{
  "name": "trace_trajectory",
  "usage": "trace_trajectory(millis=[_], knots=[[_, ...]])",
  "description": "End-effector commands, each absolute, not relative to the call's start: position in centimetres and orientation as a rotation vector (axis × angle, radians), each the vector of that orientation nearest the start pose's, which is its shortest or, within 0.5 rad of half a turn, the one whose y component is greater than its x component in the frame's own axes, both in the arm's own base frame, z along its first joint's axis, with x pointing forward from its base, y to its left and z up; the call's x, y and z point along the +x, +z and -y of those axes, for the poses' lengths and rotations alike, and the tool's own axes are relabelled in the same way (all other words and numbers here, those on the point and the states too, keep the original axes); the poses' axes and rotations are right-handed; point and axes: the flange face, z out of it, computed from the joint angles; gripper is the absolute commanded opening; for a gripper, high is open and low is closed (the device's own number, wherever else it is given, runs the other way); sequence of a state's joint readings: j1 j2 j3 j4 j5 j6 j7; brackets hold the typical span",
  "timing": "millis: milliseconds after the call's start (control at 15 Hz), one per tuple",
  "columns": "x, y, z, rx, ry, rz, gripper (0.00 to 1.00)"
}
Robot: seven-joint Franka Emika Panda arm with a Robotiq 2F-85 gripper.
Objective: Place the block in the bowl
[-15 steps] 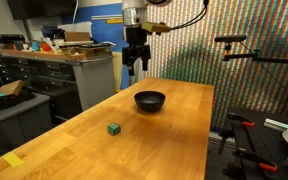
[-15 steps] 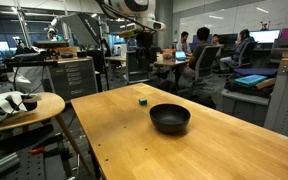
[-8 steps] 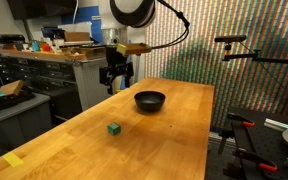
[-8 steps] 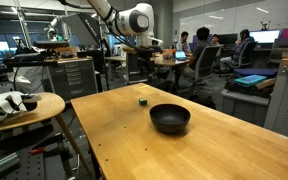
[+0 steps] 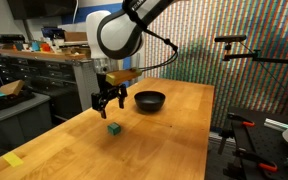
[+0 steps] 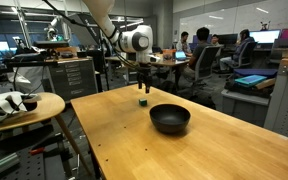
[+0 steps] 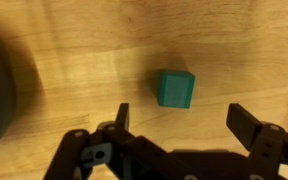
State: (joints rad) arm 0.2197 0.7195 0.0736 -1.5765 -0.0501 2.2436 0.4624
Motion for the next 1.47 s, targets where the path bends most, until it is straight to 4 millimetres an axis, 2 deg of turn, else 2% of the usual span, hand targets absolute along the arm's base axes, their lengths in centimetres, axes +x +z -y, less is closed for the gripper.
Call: trace_trajectory(millis=[0,267,333,400,467,733,933,1200,1400], knots=[[67.8,18.6,-20.6,-3.139,0.111,-0.216,1.0],[67.8,16.1,-21.2,-3.141,0.147,-0.199,0.99],[67.9,15.9,-21.2,-3.144,0.141,-0.195,0.75],[68.0,15.8,-21.2,-3.147,0.132,-0.196,0.74],[68.2,16.0,-21.1,-3.147,0.121,-0.201,0.69],[68.6,17.4,-20.4,-3.141,0.089,-0.223,0.36],[68.8,17.9,-19.3,-3.141,0.082,-0.247,0.17],[68.7,18.0,-17.9,-3.139,0.092,-0.276,0.17],[68.5,19.3,-17.4,-3.138,0.07,-0.281,0.17]])
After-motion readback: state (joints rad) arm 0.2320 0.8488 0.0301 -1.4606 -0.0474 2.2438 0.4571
